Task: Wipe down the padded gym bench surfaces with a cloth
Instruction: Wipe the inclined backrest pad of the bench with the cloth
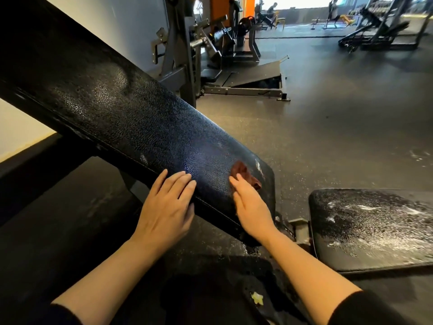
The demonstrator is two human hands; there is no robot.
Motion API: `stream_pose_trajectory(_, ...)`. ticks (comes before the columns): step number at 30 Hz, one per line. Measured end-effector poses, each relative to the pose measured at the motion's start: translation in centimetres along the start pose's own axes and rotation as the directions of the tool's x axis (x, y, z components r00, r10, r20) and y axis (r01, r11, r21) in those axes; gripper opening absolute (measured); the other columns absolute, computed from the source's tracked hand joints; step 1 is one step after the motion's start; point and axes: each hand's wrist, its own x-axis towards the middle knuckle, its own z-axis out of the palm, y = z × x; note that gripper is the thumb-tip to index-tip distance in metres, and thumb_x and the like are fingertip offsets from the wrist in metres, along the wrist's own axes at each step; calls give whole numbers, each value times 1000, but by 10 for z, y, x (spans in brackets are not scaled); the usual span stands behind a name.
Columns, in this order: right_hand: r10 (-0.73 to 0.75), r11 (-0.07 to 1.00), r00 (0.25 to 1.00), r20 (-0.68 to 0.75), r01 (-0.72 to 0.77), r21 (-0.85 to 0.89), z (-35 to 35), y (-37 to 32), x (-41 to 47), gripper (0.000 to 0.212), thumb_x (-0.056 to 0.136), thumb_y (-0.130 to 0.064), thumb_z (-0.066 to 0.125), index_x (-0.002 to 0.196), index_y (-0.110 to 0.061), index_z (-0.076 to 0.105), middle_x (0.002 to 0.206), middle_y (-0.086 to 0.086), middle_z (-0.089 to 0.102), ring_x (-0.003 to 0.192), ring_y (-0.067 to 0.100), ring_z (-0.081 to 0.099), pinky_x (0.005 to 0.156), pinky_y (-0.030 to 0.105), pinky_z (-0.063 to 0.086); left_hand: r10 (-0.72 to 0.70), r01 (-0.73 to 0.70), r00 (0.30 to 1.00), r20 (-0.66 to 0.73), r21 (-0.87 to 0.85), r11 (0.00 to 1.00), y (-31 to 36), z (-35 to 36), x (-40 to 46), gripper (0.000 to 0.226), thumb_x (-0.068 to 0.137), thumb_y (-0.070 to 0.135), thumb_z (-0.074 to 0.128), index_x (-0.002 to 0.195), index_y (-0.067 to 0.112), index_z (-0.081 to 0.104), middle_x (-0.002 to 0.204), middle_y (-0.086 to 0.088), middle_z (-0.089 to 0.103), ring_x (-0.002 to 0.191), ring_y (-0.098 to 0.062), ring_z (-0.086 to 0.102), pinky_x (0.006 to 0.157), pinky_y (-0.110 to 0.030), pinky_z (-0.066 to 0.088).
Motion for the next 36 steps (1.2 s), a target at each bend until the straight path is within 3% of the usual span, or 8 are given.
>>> stream_pose_trajectory(4, 144, 989, 989, -37, -145, -14, 1, -9, 1, 43, 100, -15, 39, 143, -18, 41, 155, 3, 29, 142, 22, 28, 115, 32, 19, 24, -24, 1000, 2, -9, 1000, 11, 4, -2, 46, 82, 27, 45, 117, 4, 64, 124, -11, 61, 120, -27, 52, 111, -47, 29)
stream_pose_trajectory(8, -169, 985, 985, 35, 170, -29, 19, -55, -2, 49, 97, -19, 36, 146, -16, 35, 154, 4, 30, 142, 18, 28, 117, 27, 14, 64, -64, 998, 2, -17, 998, 15, 6, -1, 46, 82, 24, 44, 117, 2, 63, 124, -13, 61, 119, -28, 53, 111, -47, 29)
stream_pose_trajectory(10, -191, 981, 979, 72, 193, -30, 13, -42, -10, 49, 99, -18, 38, 148, -19, 32, 155, 0, 29, 143, 14, 25, 118, 24, 13, 82, -82, 997, -2, -20, 996, 16, 9, -2, 43, 83, 22, 45, 117, 2, 63, 123, -13, 61, 118, -29, 54, 111, -47, 30)
stream_pose_trajectory(16, 106, 994, 994, 10, -107, 20, -12, 16, -33, 47, 100, -10, 40, 146, -21, 36, 155, -1, 27, 143, 16, 24, 113, 19, 11, 102, -102, 995, 6, -43, 994, 21, 13, -6, 41, 84, 21, 48, 117, 4, 65, 123, -12, 61, 119, -29, 53, 111, -46, 30)
stream_pose_trajectory(22, -44, 999, 999, 0, 44, 26, -3, 4, -56, 48, 99, -13, 40, 145, -24, 36, 154, -4, 29, 142, 12, 26, 119, 33, 18, 255, -253, 967, 31, -55, 966, 37, 17, 9, 34, 86, 21, 51, 113, 5, 66, 121, -11, 62, 117, -28, 55, 110, -43, 33)
stream_pose_trajectory(29, 120, 993, 992, 50, -119, -10, -15, 53, 35, 48, 100, -12, 37, 148, -19, 32, 157, 5, 22, 145, 26, 19, 117, 51, 16, 324, -325, 942, 86, -8, 946, 39, 24, 63, 32, 87, 22, 45, 102, 6, 68, 113, -11, 65, 113, -28, 57, 106, -37, 32)
stream_pose_trajectory(33, 74, 997, 997, -8, -74, 2, -10, 41, 8, 47, 101, -13, 38, 147, -20, 32, 156, 4, 24, 145, 19, 21, 120, 37, 14, 293, -303, 930, 223, 11, 953, 33, 28, 93, 41, 85, 30, 38, 105, 10, 67, 114, -9, 64, 115, -27, 56, 104, -38, 37)
stream_pose_trajectory(36, 5, 1000, 1000, -18, -5, 13, -7, 40, -15, 48, 101, -19, 35, 148, -25, 30, 157, -1, 24, 144, 14, 19, 120, 32, 13, 301, -311, 916, 265, -4, 950, 33, 38, 97, 41, 86, 33, 51, 118, 11, 64, 124, -10, 62, 123, -27, 53, 106, -41, 39)
